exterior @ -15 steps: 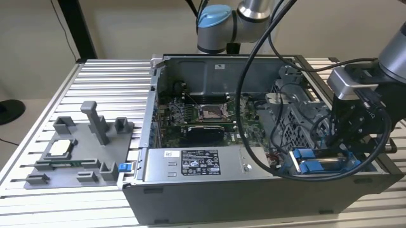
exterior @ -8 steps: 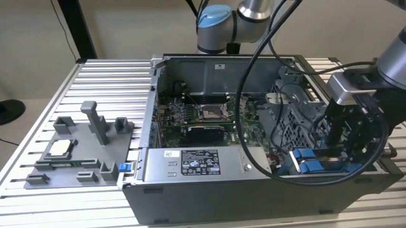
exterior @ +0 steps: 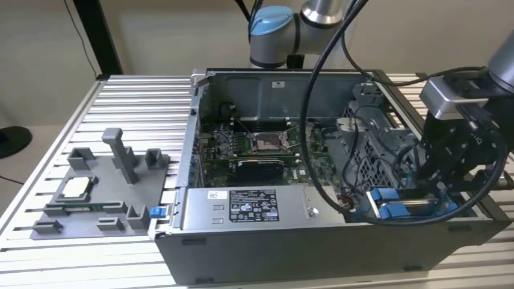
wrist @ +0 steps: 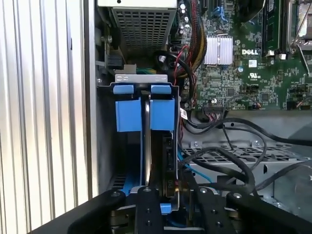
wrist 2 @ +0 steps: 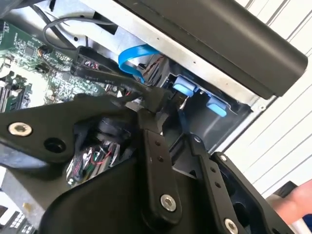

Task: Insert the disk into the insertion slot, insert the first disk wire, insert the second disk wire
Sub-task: 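Insert the first disk wire, then insert the second disk wire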

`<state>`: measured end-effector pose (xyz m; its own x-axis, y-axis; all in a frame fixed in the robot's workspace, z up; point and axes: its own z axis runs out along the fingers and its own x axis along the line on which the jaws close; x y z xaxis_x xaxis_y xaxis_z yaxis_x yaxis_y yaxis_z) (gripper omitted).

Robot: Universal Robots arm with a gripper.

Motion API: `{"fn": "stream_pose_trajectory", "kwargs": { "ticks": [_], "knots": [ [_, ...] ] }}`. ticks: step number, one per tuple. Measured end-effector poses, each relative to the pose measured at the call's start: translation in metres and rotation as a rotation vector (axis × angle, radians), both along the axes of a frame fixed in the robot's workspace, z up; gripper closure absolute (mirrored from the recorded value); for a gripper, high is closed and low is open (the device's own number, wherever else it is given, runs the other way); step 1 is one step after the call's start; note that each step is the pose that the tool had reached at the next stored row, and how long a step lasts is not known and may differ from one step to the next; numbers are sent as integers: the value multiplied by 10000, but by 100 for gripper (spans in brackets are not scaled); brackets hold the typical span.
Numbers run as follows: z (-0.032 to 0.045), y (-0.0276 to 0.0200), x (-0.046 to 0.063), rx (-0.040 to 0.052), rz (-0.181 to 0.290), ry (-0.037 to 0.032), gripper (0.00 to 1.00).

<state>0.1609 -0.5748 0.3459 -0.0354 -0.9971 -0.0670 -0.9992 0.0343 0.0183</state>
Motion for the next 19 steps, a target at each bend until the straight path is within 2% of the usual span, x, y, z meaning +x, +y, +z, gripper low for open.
{"fn": "stream_pose_trajectory", "kwargs": {
  "ticks": [9, 10, 14, 19],
  "knots": [
    [394, 10, 0, -11, 0, 0, 0],
    [416, 18, 0, -15, 2, -1, 0],
    [415, 83, 31, -146, 3, 11, 0],
    [407, 155, 118, -223, 3, 12, 0]
  ]
}}
